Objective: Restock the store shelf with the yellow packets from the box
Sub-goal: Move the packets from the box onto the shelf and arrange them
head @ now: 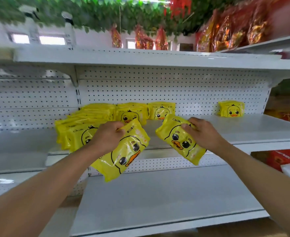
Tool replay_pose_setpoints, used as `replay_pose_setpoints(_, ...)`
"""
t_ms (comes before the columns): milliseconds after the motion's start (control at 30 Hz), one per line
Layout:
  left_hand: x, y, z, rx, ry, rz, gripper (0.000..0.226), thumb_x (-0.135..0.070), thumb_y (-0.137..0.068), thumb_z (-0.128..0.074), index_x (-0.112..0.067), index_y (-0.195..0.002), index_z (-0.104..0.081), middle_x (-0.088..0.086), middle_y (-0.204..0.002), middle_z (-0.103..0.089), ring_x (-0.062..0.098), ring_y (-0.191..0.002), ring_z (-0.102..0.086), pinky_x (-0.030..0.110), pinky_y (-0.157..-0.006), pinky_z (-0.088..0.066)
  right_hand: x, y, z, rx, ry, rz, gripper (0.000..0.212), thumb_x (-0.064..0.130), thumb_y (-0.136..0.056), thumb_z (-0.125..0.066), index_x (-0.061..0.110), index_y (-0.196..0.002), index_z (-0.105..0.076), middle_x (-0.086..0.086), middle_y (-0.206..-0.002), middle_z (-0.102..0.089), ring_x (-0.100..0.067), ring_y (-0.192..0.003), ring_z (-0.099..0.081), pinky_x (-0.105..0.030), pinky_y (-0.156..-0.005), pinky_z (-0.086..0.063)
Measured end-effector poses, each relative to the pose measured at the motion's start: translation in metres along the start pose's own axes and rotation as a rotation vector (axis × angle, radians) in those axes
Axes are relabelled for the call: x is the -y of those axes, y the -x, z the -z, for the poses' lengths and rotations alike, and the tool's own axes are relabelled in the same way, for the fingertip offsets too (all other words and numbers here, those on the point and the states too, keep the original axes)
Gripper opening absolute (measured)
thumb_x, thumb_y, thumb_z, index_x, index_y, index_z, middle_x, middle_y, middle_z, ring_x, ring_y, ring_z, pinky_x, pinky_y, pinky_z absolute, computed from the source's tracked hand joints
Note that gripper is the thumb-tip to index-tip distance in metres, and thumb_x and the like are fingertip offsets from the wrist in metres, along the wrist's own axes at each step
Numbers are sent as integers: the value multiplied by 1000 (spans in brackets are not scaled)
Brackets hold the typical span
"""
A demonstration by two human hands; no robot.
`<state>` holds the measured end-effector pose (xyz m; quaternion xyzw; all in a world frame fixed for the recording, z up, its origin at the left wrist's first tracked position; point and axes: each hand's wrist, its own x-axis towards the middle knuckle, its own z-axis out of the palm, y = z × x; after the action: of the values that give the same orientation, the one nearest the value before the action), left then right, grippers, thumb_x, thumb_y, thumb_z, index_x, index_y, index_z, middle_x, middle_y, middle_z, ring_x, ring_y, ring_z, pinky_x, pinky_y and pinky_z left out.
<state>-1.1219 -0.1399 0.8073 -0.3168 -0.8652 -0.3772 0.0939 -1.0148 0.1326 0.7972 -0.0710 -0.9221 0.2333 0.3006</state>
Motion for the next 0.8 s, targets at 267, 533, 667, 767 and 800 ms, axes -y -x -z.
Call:
replay_pose_setpoints(267, 18, -48, 58, -158, -26, 64, 21, -10, -93, -48, -4, -73, -52, 11, -74, -46, 18, -57, -39, 25, -55, -31, 7, -121, -70, 65, 12, 116, 39, 39, -94, -48, 3, -82, -52, -1, -66, -46, -22, -74, -49, -32, -64, -37)
replay_pose_setpoints(533, 28, -117, 83, -243, -120, 150, 23, -13, -92, -49, -13, -69, -54, 0, -57, -44, 11, -43, -37, 14, -37, -29, 13, -226, -145, 240, 35, 232, 38, 38, -95, -49, 20, -62, -38, 2, -59, -41, -18, -60, -42, -29, -54, -29)
replay_pose_setpoints(667, 31, -144, 81, -231, -131, 160, 30, -13, -92, -49, -20, -63, -50, -2, -56, -41, 12, -46, -34, 17, -39, -28, 9, -250, -178, 336, 22, 305, 42, 42, -94, -46, 2, -87, -58, -9, -75, -56, -25, -75, -54, -33, -66, -38)
replay_pose_setpoints(767, 28, -162, 72, -206, -180, 160, 35, -12, -93, -48, -21, -59, -44, -2, -57, -39, 10, -47, -33, 18, -41, -26, 3, -258, -193, 319, 222, 362, 44, 47, -94, -42, 7, -108, -57, -9, -100, -62, -26, -96, -57, -29, -68, -36)
replay_pose_setpoints(800, 26, -168, 68, -199, -184, 148, 35, -12, -93, -48, -21, -59, -44, -2, -57, -39, 10, -47, -33, 20, -43, -26, 1, -260, -197, 287, 278, 382, 44, 47, -94, -43, 8, -112, -54, -9, -107, -61, -27, -101, -56, -29, -70, -36)
